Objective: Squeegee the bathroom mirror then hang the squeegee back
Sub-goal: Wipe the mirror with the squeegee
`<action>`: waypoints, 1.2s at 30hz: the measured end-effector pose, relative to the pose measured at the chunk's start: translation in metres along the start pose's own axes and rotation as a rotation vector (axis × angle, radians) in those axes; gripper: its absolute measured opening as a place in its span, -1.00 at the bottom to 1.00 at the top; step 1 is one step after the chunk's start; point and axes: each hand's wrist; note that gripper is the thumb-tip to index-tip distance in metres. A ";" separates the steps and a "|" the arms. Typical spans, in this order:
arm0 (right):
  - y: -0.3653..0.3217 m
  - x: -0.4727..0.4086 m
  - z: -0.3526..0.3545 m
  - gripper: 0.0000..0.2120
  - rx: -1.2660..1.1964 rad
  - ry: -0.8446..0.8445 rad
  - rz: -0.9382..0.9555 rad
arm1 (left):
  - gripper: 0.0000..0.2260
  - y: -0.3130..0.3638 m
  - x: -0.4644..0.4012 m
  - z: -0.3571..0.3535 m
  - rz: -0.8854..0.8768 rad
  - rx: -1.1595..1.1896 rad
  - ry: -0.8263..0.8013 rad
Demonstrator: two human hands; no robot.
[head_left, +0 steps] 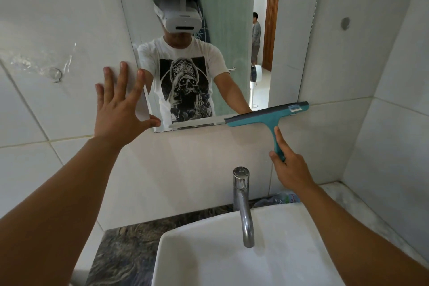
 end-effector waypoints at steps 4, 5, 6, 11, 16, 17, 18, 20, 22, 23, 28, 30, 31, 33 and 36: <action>-0.018 0.009 -0.013 -0.38 -0.178 -0.012 -0.059 | 0.15 -0.002 0.000 0.000 -0.003 0.001 0.001; -0.022 0.011 -0.016 -0.39 -0.206 -0.002 -0.071 | 0.15 -0.002 -0.001 -0.001 -0.002 0.003 0.002; -0.025 0.014 -0.018 -0.40 -0.227 0.008 -0.081 | 0.15 -0.002 -0.001 -0.001 -0.002 0.003 0.003; -0.040 0.025 -0.020 -0.43 -0.291 0.055 -0.113 | 0.15 -0.001 0.000 -0.001 -0.007 0.007 0.013; -0.030 0.041 -0.022 -0.48 -0.197 0.035 -0.142 | 0.13 0.004 0.001 0.006 0.011 0.030 0.010; -0.027 0.047 -0.022 -0.48 -0.157 0.013 -0.154 | 0.11 0.006 0.001 0.009 0.014 0.042 0.005; -0.023 0.052 -0.021 -0.48 -0.126 -0.004 -0.173 | 0.10 0.008 0.001 0.012 0.017 0.054 -0.003; -0.018 0.061 -0.017 -0.48 -0.088 -0.016 -0.202 | 0.08 0.010 0.003 0.018 0.026 0.079 -0.033; -0.014 0.070 -0.011 -0.47 -0.068 -0.020 -0.198 | 0.05 0.014 0.008 0.022 0.036 0.088 -0.066; -0.015 0.074 -0.008 -0.46 -0.063 -0.030 -0.186 | 0.02 0.018 0.012 0.023 0.039 0.084 -0.079; -0.021 0.085 0.015 -0.35 -0.022 -0.094 -0.190 | -0.28 0.061 0.039 0.018 0.007 0.149 -0.114; -0.025 0.088 0.028 -0.36 0.038 -0.082 -0.203 | -0.36 0.084 0.047 0.016 -0.036 0.183 -0.123; -0.027 0.088 0.035 -0.39 0.084 -0.068 -0.190 | -0.38 0.096 0.050 0.015 -0.060 0.206 -0.133; -0.033 0.091 0.048 -0.45 0.163 -0.050 -0.136 | -0.39 0.122 0.054 0.015 -0.116 0.262 -0.158; -0.038 0.092 0.067 -0.50 0.215 -0.029 -0.036 | -0.41 0.157 0.055 0.021 -0.215 0.316 -0.191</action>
Point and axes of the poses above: each hand's wrist, its own x-axis away from the middle knuckle, its own z-axis out of the back of the hand, y = z × x, and after that the axes turned 12 degrees about -z, right-handed
